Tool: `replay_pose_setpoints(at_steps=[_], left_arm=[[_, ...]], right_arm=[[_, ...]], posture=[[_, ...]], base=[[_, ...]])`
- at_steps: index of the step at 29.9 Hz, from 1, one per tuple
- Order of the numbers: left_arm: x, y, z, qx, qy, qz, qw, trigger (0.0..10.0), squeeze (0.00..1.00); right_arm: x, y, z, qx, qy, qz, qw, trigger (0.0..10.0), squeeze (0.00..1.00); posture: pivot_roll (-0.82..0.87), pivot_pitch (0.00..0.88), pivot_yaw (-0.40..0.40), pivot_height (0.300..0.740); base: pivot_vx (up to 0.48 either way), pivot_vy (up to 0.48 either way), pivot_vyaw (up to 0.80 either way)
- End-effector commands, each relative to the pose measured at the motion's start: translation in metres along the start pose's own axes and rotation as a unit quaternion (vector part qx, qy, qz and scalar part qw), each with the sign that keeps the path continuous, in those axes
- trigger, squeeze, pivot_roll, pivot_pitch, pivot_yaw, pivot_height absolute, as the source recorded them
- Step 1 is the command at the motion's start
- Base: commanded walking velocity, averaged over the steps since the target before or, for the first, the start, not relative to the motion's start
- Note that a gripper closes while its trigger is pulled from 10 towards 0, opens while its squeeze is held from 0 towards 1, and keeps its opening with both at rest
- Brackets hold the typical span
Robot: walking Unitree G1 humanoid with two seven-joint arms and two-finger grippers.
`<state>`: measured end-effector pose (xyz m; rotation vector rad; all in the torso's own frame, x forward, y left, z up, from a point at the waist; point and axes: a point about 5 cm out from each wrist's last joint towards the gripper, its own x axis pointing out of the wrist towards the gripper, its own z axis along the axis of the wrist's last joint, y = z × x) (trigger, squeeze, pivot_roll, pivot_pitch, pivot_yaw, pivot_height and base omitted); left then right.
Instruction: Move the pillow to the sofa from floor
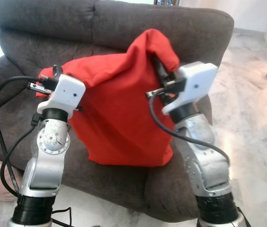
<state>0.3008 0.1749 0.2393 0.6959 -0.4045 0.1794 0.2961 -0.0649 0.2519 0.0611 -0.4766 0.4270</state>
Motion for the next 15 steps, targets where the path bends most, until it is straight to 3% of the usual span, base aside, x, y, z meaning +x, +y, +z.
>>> replay_pose_setpoints(at_steps=[1,6,15], left_arm=[[0.008,0.004,0.011,0.001,-0.036,0.006,0.999,10.0,0.00],[0.022,-0.008,0.020,0.012,-0.072,-0.032,0.997,10.0,0.00],[0.028,-0.012,0.019,0.018,-0.080,-0.039,0.996,10.0,0.00]], right_arm=[[0.004,0.003,-0.004,0.000,0.007,0.005,1.000,10.0,0.00],[0.018,0.006,-0.010,0.012,0.011,0.006,1.000,10.0,0.00],[0.026,0.008,-0.008,0.013,0.000,0.009,1.000,10.0,0.00]], posture=[[0.18,0.053,-0.074,0.740],[0.18,0.046,-0.075,0.740],[0.18,0.054,-0.075,0.740]], base=[[0.000,0.000,0.00],[0.000,0.000,0.00],[0.000,0.000,0.00]])
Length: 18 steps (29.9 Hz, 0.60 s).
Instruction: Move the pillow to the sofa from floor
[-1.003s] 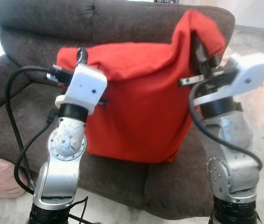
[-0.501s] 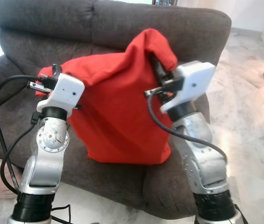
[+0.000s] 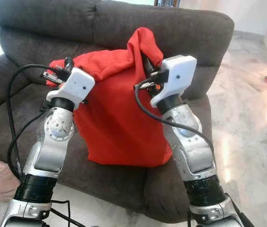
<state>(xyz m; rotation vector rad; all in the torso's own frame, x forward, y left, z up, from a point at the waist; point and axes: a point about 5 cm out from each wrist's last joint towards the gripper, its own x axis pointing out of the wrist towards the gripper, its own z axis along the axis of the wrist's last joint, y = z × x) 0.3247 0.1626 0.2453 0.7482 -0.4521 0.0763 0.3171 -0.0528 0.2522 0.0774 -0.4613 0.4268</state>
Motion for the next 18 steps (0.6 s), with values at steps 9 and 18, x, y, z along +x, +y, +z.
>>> replay_pose_setpoints(at_steps=[9,18], left_arm=[[-0.0043,-0.0055,0.0168,-0.019,-0.044,0.003,0.999,10.0,0.00],[-0.0014,-0.0013,0.0170,-0.020,-0.052,0.012,0.998,10.0,0.00]], right_arm=[[-0.0038,0.0004,-0.0028,0.005,0.002,-0.002,1.000,10.0,0.00],[-0.0027,-0.0019,-0.0027,0.006,-0.005,-0.009,1.000,10.0,0.00]], posture=[[0.17,0.076,-0.072,0.740],[0.17,0.077,-0.069,0.740]], base=[[0.000,0.000,0.00],[0.253,0.000,0.00]])
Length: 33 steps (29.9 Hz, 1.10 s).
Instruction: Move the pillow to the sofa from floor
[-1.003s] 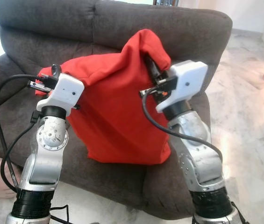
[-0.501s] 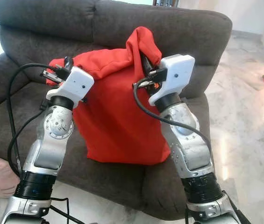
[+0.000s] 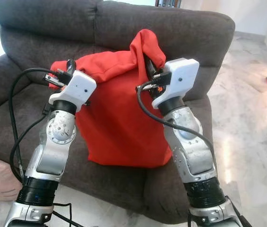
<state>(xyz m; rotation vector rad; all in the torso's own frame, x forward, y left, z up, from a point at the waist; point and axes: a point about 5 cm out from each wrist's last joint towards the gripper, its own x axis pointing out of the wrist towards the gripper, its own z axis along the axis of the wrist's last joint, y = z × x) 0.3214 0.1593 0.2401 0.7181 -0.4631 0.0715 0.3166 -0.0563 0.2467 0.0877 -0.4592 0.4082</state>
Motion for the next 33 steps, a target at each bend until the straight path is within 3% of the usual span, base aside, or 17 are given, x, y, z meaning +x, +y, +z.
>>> replay_pose_setpoints(at_steps=[1,18,23,29,33], left_arm=[[0.004,0.003,0.017,-0.005,-0.047,0.009,0.999,10.0,0.00],[0.002,-0.001,0.016,-0.013,-0.048,-0.002,0.999,10.0,0.00],[-0.001,-0.014,0.008,-0.022,-0.027,-0.062,0.997,10.0,0.00],[-0.004,-0.019,0.008,-0.030,-0.027,-0.086,0.995,10.0,0.00],[-0.014,-0.036,0.005,-0.022,-0.021,-0.160,0.987,10.0,0.00]], right_arm=[[0.001,0.001,0.001,0.003,-0.005,0.001,1.000,10.0,0.00],[-0.001,-0.001,0.000,0.001,-0.002,-0.004,1.000,10.0,0.00],[-0.002,-0.008,-0.007,-0.004,0.020,-0.029,0.999,10.0,0.00],[-0.003,-0.019,-0.008,-0.002,0.030,-0.063,0.998,10.0,0.00],[-0.006,-0.028,-0.011,-0.019,0.057,-0.081,0.995,10.0,0.00]], posture=[[0.17,0.077,-0.069,0.740],[0.17,0.082,-0.072,0.740],[0.17,0.082,-0.072,0.740],[0.17,0.082,-0.073,0.740],[0.17,0.081,-0.073,0.740]], base=[[0.326,0.000,0.00],[0.338,0.000,0.00],[0.123,0.000,0.00],[0.000,0.000,0.00],[0.000,0.000,0.00]])
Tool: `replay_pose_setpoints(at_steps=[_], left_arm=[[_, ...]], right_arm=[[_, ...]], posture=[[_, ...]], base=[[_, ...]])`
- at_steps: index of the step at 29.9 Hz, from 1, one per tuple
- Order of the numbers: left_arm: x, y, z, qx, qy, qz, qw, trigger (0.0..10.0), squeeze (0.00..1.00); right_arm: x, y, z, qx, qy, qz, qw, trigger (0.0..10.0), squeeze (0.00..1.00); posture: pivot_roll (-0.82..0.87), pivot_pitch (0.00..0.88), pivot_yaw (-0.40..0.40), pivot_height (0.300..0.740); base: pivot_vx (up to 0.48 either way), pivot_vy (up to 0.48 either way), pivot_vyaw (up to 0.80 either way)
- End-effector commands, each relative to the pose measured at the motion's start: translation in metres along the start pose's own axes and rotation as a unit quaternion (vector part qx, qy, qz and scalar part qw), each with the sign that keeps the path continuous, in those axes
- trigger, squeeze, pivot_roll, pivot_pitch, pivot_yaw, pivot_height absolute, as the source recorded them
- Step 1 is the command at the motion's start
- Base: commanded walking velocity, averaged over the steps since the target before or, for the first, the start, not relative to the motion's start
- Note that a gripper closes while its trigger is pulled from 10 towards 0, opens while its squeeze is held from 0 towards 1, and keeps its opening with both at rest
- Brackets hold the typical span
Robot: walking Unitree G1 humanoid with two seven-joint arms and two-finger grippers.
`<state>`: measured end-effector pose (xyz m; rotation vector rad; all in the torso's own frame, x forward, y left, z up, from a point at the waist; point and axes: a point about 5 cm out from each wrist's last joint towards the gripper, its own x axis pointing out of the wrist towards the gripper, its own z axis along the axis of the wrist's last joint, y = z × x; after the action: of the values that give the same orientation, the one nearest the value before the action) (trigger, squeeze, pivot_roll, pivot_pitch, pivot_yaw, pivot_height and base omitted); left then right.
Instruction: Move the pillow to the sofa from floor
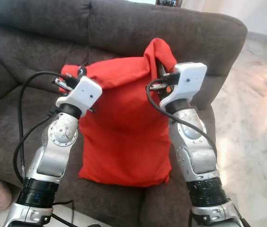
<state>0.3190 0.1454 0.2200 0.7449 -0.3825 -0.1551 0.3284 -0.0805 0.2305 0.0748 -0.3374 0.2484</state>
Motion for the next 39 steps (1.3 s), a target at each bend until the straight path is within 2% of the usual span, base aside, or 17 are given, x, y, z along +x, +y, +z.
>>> replay_pose_setpoints(at_steps=[1,9,10,11,12,13,19,26,27,28,29,30,31,35,37,38,39], left_arm=[[-0.003,-0.020,0.008,-0.011,-0.021,-0.057,0.998,10.0,0.00],[-0.004,-0.020,0.010,-0.010,-0.018,-0.046,0.999,10.0,0.00],[-0.003,-0.020,0.010,-0.012,-0.016,-0.042,0.999,10.0,0.45],[-0.003,-0.020,0.010,-0.012,-0.016,-0.042,0.999,10.0,0.45],[-0.003,-0.020,0.010,-0.014,-0.015,-0.041,0.999,10.0,0.79],[-0.003,-0.020,0.010,-0.014,-0.015,-0.042,0.999,10.0,1.00],[-0.002,-0.017,0.012,-0.016,-0.019,-0.030,0.999,10.0,1.00],[-0.002,-0.011,0.008,-0.008,-0.011,-0.011,1.000,10.0,1.00],[-0.002,-0.010,0.004,-0.010,-0.001,-0.005,1.000,10.0,1.00],[-0.003,-0.009,0.003,-0.011,0.002,-0.004,1.000,10.0,1.00],[-0.003,-0.009,0.001,-0.012,0.006,-0.004,1.000,10.0,0.86],[-0.005,-0.010,-0.003,-0.015,0.013,-0.004,1.000,10.0,0.00],[-0.007,-0.012,-0.008,-0.019,0.023,-0.002,1.000,10.0,0.00],[-0.013,-0.013,-0.021,-0.044,0.052,0.019,0.998,10.0,0.00],[-0.022,-0.016,-0.035,-0.069,0.086,0.039,0.993,10.0,0.00],[-0.022,-0.016,-0.035,-0.069,0.086,0.039,0.993,10.0,0.00],[-0.028,-0.018,-0.042,-0.080,0.105,0.048,0.990,10.0,0.00]], right_arm=[[-0.001,-0.006,0.003,-0.008,0.002,-0.009,1.000,10.0,0.00],[-0.006,-0.014,-0.002,-0.026,0.026,-0.007,0.999,10.0,0.00],[-0.007,-0.013,-0.003,-0.022,0.029,-0.003,0.999,10.0,0.00],[-0.007,-0.013,-0.003,-0.022,0.029,-0.003,0.999,10.0,0.00],[-0.007,-0.013,-0.003,-0.021,0.030,0.000,0.999,10.0,0.36],[-0.007,-0.012,-0.002,-0.021,0.030,0.003,0.999,10.0,1.00],[-0.006,-0.009,-0.001,-0.026,0.028,0.007,0.999,10.0,1.00],[-0.007,-0.018,0.001,-0.040,0.029,-0.010,0.999,10.0,1.00],[-0.008,-0.029,-0.001,-0.053,0.034,-0.030,0.998,10.0,0.00],[-0.009,-0.033,-0.001,-0.059,0.036,-0.038,0.997,10.0,0.00],[-0.010,-0.038,-0.002,-0.064,0.038,-0.046,0.996,10.0,0.00],[-0.012,-0.048,-0.004,-0.071,0.041,-0.064,0.995,10.0,0.00],[-0.015,-0.060,-0.007,-0.078,0.046,-0.082,0.993,10.0,0.00],[-0.024,-0.082,-0.019,-0.098,0.070,-0.113,0.986,10.0,0.00],[-0.036,-0.107,-0.034,-0.111,0.106,-0.158,0.975,10.0,0.00],[-0.036,-0.107,-0.034,-0.111,0.106,-0.158,0.975,10.0,0.00],[-0.043,-0.121,-0.040,-0.116,0.121,-0.189,0.968,10.0,0.00]], posture=[[0.17,0.081,-0.073,0.740],[0.17,0.078,-0.068,0.740],[0.17,0.075,-0.067,0.740],[0.17,0.075,-0.067,0.740],[0.17,0.075,-0.067,0.740],[0.17,0.075,-0.066,0.740],[0.17,0.070,-0.064,0.740],[0.17,0.068,-0.064,0.740],[0.17,0.068,-0.064,0.740],[0.17,0.068,-0.064,0.740],[0.17,0.069,-0.064,0.740],[0.17,0.070,-0.064,0.740],[0.17,0.070,-0.064,0.740],[0.17,0.072,-0.062,0.740],[0.17,0.078,-0.061,0.740],[0.17,0.078,-0.061,0.740],[0.17,0.079,-0.059,0.740]], base=[[0.000,0.000,0.00],[0.000,0.000,0.00],[0.000,0.000,0.00],[0.000,0.000,0.00],[0.000,0.000,0.00],[0.000,0.000,0.00],[0.000,0.000,0.00],[0.000,0.000,0.00],[0.000,0.000,0.00],[0.000,0.000,0.00],[0.000,0.000,0.00],[0.000,0.000,0.00],[0.000,0.000,0.00],[0.000,0.000,0.00],[0.000,0.000,0.00],[0.000,0.000,0.00],[0.000,0.000,0.00]])
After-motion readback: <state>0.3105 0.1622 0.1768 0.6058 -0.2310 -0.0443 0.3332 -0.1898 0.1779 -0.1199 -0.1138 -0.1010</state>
